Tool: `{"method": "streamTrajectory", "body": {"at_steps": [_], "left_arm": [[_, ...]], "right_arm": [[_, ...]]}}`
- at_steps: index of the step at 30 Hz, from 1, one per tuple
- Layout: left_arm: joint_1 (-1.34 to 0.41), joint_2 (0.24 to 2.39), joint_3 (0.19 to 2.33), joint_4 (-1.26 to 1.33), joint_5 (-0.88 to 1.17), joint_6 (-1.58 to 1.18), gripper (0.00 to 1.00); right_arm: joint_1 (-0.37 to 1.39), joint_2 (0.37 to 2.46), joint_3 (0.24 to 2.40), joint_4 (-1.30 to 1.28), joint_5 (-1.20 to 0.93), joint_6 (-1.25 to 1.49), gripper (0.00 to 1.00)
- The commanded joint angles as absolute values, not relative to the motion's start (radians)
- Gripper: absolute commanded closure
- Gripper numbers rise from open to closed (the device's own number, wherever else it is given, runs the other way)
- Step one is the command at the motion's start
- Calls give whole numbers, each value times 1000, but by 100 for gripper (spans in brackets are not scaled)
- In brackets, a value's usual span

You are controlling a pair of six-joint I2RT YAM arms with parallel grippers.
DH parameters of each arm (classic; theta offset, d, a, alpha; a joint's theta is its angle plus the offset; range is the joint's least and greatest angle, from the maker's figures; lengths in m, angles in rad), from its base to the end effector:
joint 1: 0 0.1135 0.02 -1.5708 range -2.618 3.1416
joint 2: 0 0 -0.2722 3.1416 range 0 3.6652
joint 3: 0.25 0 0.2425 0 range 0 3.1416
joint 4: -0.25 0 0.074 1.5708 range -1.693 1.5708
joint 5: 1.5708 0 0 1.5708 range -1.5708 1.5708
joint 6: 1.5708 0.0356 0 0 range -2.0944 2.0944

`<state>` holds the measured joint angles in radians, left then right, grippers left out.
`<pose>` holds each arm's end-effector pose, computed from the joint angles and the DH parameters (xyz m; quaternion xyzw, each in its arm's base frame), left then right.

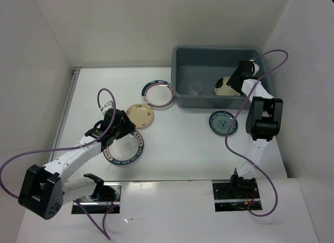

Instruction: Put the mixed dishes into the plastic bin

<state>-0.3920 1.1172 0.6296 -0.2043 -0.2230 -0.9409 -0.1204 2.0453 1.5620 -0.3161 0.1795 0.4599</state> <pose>0.2064 -0.0768 0.2317 -0.2893 0.8529 -0.1822 0.3946 0.4522 -0.0611 0.2214 0.2963 0.8746 -0.0186 0.3833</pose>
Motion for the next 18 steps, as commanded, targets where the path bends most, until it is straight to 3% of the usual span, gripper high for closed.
{"method": "streamTrajectory", "body": {"at_steps": [1,6,18], "left_arm": [[-391,1118,621,-166,-221,-920,32],[-391,1118,621,-156,-221,-920,32],[-391,1100,632,-156,-196,-908,32]], "right_arm": [[-120,1916,1594,-181,100,414,37],[-120,1691,1516,-143,78,370,20],[-120,1139,1226,-542,187,412,17]]}}
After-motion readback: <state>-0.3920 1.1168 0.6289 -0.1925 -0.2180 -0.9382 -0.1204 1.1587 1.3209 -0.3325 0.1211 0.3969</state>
